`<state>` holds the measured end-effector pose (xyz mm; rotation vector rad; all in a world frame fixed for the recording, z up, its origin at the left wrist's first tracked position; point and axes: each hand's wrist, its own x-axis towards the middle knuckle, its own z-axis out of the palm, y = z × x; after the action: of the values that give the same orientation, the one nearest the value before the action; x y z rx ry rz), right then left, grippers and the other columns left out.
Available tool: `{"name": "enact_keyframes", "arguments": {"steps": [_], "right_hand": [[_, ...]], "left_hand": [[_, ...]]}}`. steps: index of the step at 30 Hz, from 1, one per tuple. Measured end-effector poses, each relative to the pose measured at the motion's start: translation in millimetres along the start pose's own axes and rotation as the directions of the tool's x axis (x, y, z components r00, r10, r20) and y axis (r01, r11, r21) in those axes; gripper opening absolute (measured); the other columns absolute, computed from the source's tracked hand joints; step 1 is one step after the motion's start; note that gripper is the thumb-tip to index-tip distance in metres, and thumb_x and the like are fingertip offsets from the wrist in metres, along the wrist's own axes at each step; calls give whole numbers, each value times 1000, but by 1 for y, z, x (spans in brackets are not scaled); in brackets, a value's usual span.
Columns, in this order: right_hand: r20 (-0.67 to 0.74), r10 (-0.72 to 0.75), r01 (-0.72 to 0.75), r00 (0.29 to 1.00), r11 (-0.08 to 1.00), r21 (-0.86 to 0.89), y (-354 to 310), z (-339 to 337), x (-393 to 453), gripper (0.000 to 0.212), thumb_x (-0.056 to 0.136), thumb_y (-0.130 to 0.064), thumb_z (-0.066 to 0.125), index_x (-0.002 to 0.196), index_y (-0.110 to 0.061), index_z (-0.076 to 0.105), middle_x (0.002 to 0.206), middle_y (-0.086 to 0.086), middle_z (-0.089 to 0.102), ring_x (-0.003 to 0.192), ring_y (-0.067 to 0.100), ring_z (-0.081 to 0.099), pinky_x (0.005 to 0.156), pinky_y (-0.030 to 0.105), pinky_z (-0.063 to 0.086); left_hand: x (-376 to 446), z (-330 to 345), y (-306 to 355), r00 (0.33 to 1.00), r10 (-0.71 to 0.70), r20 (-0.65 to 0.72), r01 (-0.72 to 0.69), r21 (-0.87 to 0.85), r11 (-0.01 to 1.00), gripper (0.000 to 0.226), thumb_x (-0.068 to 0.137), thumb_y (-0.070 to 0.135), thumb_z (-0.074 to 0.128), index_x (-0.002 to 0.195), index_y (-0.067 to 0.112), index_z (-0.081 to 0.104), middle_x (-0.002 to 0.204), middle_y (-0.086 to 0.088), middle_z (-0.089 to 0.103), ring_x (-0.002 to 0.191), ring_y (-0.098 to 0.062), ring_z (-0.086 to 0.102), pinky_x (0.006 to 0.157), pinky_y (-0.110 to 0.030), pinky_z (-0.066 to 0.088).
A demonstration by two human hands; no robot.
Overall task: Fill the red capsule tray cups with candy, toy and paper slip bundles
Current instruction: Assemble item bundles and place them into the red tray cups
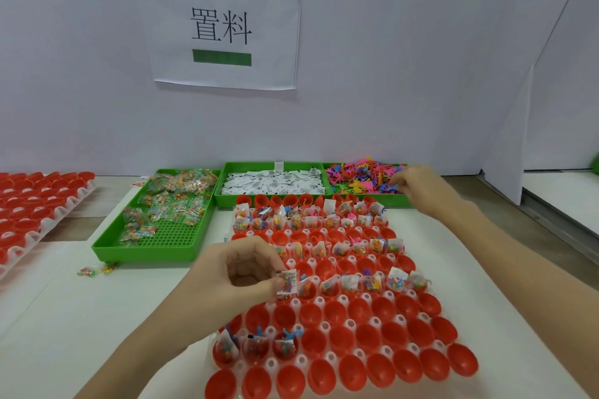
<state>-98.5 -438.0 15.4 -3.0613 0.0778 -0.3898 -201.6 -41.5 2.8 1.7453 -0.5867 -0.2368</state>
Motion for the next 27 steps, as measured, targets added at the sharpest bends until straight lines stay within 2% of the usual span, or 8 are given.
{"name": "enact_keyframes", "arguments": {"steps": [6,12,16,21,24,27], "right_hand": [[11,-83,84,996,991,-107,-4,8,11,23,97,-19,68,118,-19,75,118,9,68,106,28,64,90,43,53],[60,-89,97,994,984,-147,-8,7,27,20,93,-19,72,113,-18,76,117,8,67,107,27,63,89,41,53],[69,-103,114,992,979,-171,-9,13,33,29,93,-22,73,121,-18,73,121,6,66,111,26,62,91,41,53],[91,-164,182,982,950,-253,-10,10,37,19,93,-21,72,111,-16,78,111,5,67,100,24,65,83,38,55],[52,-159,167,986,950,-264,-11,9,38,15,96,-21,67,93,-12,78,97,4,61,89,24,62,78,42,56],[-57,-93,81,994,979,-186,-8,16,36,16,94,-18,64,92,-6,76,92,8,59,87,27,59,74,43,55]], "left_hand": [[0,-4,0,1000,-12,-17,12,10,1000,10,83,10,82,87,14,75,83,-12,74,76,-26,72,75,-25,58],[-1,-3,2,1000,-6,-15,6,-6,1000,10,82,7,82,85,14,75,82,-11,75,74,-23,72,73,-22,57],[-1,-4,2,1000,-4,-21,4,1,1000,12,83,6,81,84,15,74,81,-10,74,73,-20,71,72,-20,56],[-1,-3,4,1000,3,-12,-3,4,1000,13,84,7,81,84,17,75,81,-10,74,74,-20,72,72,-20,56],[-2,-4,4,1000,3,-22,-3,4,1000,15,84,4,80,83,17,74,81,-9,75,74,-19,72,71,-19,56],[-2,-6,5,999,7,-38,-7,8,1000,16,84,0,79,83,15,74,80,-10,74,73,-19,71,70,-20,56]]}}
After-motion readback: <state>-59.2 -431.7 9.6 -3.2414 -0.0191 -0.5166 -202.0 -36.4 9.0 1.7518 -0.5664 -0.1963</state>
